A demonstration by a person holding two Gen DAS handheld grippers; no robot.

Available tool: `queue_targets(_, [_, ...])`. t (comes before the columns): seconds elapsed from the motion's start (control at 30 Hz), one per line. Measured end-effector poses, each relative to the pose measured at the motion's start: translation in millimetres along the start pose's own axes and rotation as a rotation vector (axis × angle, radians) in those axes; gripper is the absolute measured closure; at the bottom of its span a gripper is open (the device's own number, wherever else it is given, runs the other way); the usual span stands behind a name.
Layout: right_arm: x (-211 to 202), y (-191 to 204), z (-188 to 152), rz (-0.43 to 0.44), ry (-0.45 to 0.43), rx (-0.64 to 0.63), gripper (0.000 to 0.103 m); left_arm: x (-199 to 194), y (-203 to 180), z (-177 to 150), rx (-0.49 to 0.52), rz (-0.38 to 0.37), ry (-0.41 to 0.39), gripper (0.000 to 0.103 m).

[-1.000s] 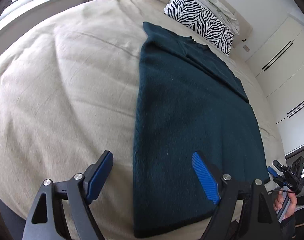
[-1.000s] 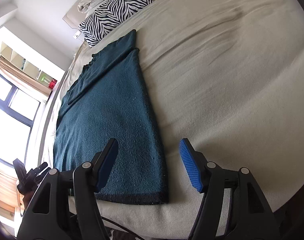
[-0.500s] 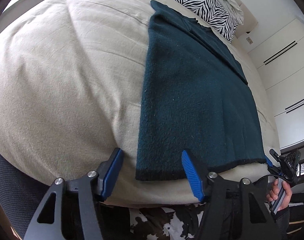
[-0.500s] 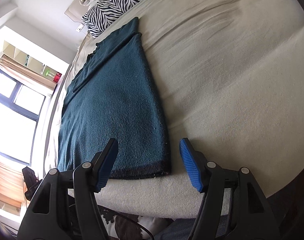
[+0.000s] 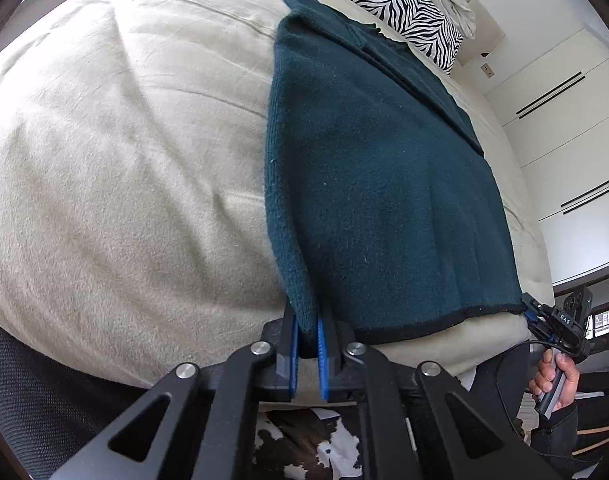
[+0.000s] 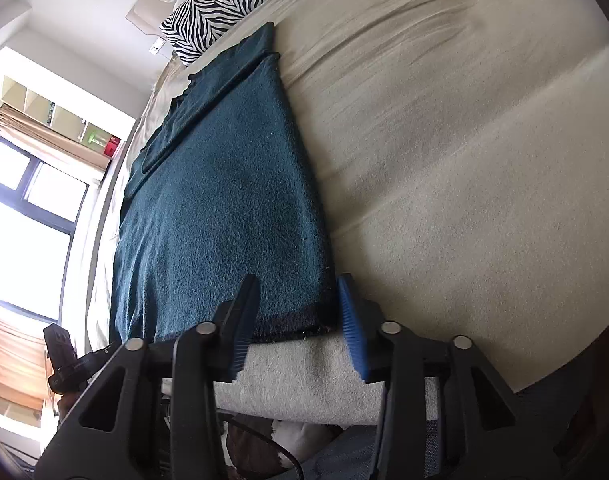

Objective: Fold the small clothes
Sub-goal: 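Grasp the sweater hem with both grippers and lift it toward the collar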

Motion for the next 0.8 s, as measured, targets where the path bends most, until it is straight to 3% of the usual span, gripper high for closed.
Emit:
queue_targets(0.03, [1, -1, -1, -0.004, 0.003, 0.005, 0.081, -2, 0, 0, -0.013, -0.014, -0.003, 0.094])
queue_targets(0.1, [1, -3, -2, 0.006, 0.005, 0.014, 0.095, -6, 0, 1, -0.033, -0.040, -0.010, 0.094])
queue_targets(0.4, [-21, 23, 22, 0.133, -0.057, 0.036, 0.096, -46, -18, 41, -0.105, -0.186, -0.145, 0.095])
queue_targets(0.53, [-32, 46, 57, 0.227, -0.108, 0.066, 0.096, -69, -23, 80, -0.168, -0.297, -0.232, 0.095])
queue_targets(0.63, [-32, 65, 90, 0.283, -0.138, 0.084, 0.096, -80, -23, 114, -0.195, -0.338, -0.281, 0.095])
queue_targets(0.8, [-23, 102, 151, 0.291, -0.193, 0.044, 0.096, -81, -24, 176, -0.232, -0.385, -0.338, 0.095])
Point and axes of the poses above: each gripper's, at about its wrist camera, not at the fingertips, and x roughly the way its jaws point, y to its left, z to its top, the point moved 9 cm from there along x, roughly the way its jaws point, and after that the axes turned 3 degrees about x, right-handed, at the moved point
